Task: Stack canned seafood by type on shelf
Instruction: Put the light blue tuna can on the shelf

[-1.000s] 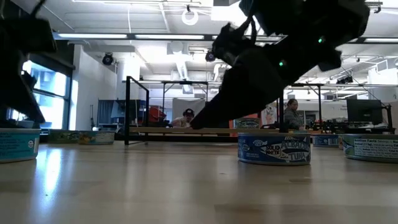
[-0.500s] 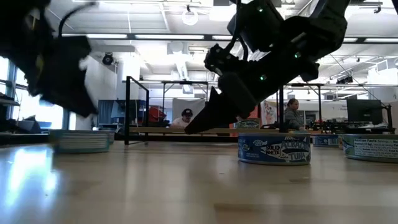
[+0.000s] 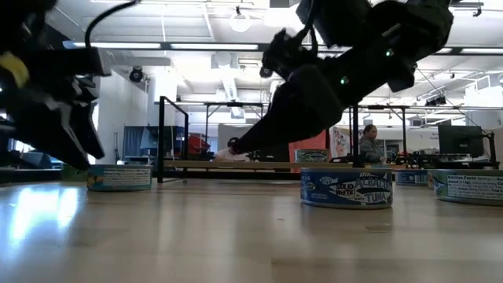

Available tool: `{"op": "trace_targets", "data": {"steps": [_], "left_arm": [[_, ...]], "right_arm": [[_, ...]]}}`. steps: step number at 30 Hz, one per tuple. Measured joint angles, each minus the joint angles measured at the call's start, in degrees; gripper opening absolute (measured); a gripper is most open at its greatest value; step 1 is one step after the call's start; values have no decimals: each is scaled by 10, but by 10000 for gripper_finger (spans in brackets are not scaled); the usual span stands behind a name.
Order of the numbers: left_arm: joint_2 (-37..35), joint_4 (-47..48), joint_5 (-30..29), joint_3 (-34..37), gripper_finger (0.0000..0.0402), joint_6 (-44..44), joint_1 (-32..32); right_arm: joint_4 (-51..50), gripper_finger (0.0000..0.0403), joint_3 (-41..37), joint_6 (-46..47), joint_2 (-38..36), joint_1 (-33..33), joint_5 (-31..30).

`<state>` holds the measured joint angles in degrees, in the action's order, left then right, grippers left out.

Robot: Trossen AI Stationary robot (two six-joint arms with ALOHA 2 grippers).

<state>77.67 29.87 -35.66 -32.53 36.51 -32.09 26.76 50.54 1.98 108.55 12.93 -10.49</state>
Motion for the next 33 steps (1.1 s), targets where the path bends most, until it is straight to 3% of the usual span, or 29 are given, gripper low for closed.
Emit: {"op": "trace_targets", "data": {"steps": [4,7,14,18,23,27,33], "left_arm": [[18,-9,-4,0,232,-11,19],[32,-24,4,0,205,-20,22],[65,-84,18,-2,80,-55,43],[68,-161,46,-2,11,-99,53],[62,-257,95,2,9,-131,73],[61,-311,125,1,2,-132,91],[60,-352,127,1,1,-131,105]], "right_arm": [[6,229,0,-5,0,19,-2],[8,229,0,-14,-3,32,-5],[-47,229,0,-44,-50,60,-61],[-58,229,0,-174,-61,65,-74],[-35,229,0,-275,-33,50,-20],[12,229,0,-275,0,33,-15],[37,229,33,-278,42,16,-19]]}}
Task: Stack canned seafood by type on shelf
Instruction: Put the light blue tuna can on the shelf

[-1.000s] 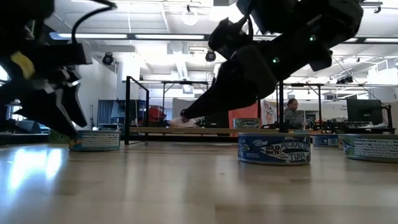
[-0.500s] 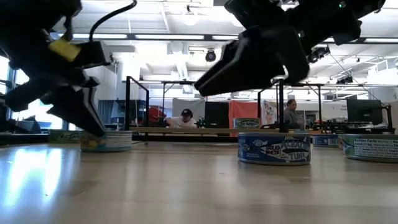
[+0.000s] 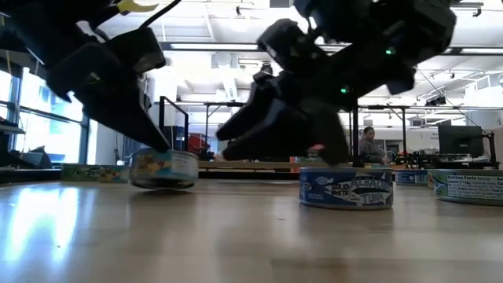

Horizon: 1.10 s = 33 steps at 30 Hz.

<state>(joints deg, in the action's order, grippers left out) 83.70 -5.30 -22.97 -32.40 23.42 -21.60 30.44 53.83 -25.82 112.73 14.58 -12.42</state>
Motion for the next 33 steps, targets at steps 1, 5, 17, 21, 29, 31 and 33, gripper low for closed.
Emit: {"op": "trace_targets", "data": {"steps": [1,5,17,21,29,31,33], "left_arm": [[0,-7,2,0,1,0,3],[0,-20,5,0,1,-6,6],[0,-28,2,-1,0,-3,5],[-1,-49,4,-2,1,-11,5],[-13,-7,20,-24,1,-39,-2],[-29,67,20,-44,1,-45,-15],[-43,160,13,-64,0,-43,-30]], "right_arm": [[-6,229,13,0,6,-2,-10],[-80,229,80,0,27,-16,-38],[-212,230,212,-152,115,-25,-75],[-179,226,222,-126,137,-25,-110],[-166,173,220,-51,141,-25,-114],[-182,163,220,-34,138,-24,-138],[-215,156,220,12,129,-18,-181]]}}
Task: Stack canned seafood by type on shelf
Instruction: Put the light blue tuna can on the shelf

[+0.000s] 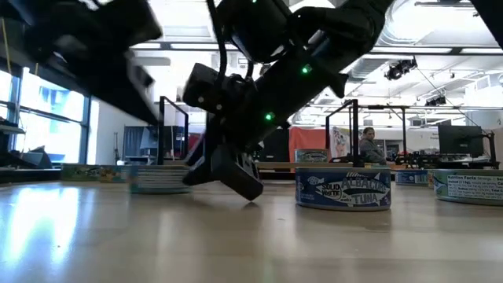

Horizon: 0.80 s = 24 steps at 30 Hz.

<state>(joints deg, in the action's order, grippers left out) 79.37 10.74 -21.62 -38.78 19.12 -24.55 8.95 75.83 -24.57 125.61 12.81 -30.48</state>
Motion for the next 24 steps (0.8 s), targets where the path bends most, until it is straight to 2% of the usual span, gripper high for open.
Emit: {"op": "trace_targets", "data": {"steps": [3,7,13,19,22,24], "left_arm": [[-11,101,-3,-11,0,13,-15],[-8,157,-4,-11,14,-24,-19],[-1,110,-29,-11,84,-179,-18],[0,91,-31,-11,172,-340,-4],[12,90,-26,-11,193,-416,15],[25,86,-14,-11,193,-445,30]], "right_arm": [[-64,150,-1,90,-35,9,-25],[-165,145,0,195,-80,19,-24],[-261,144,-1,253,-121,42,19],[-309,144,-1,306,-125,75,28],[-309,144,-4,286,-126,98,67],[-306,144,-11,278,-126,114,67]]}}
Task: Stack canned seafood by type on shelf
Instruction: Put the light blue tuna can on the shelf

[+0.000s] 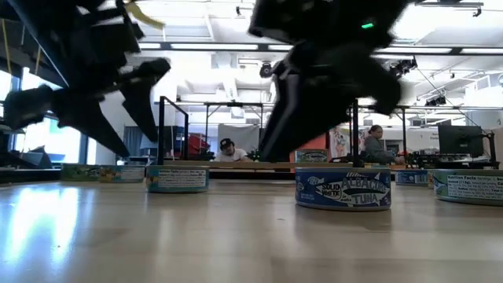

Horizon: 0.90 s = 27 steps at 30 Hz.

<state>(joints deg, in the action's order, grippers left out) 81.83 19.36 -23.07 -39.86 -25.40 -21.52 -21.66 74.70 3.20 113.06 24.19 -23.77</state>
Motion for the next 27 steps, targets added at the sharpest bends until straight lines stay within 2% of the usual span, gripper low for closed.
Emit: {"op": "trace_targets", "data": {"steps": [4,8,10,14,18,20,22,27], "left_arm": [[32,4,7,0,166,-35,32],[61,-14,5,0,128,-67,54],[73,-28,7,-1,110,-68,63],[85,-58,33,-2,64,-42,73],[80,-112,86,-1,11,23,74],[75,-133,106,1,6,54,74],[72,-157,121,2,8,81,74],[63,-191,120,2,2,143,79]], "right_arm": [[107,144,-57,46,0,18,-57],[253,144,-110,32,0,19,-50],[274,144,-111,20,0,19,-46],[263,144,-89,2,-1,14,-66],[199,144,-65,-6,-4,-1,-107],[179,150,-59,-15,-4,-11,-107],[170,163,-58,-38,-4,-24,-80],[170,218,-58,-122,-3,-48,-39]]}}
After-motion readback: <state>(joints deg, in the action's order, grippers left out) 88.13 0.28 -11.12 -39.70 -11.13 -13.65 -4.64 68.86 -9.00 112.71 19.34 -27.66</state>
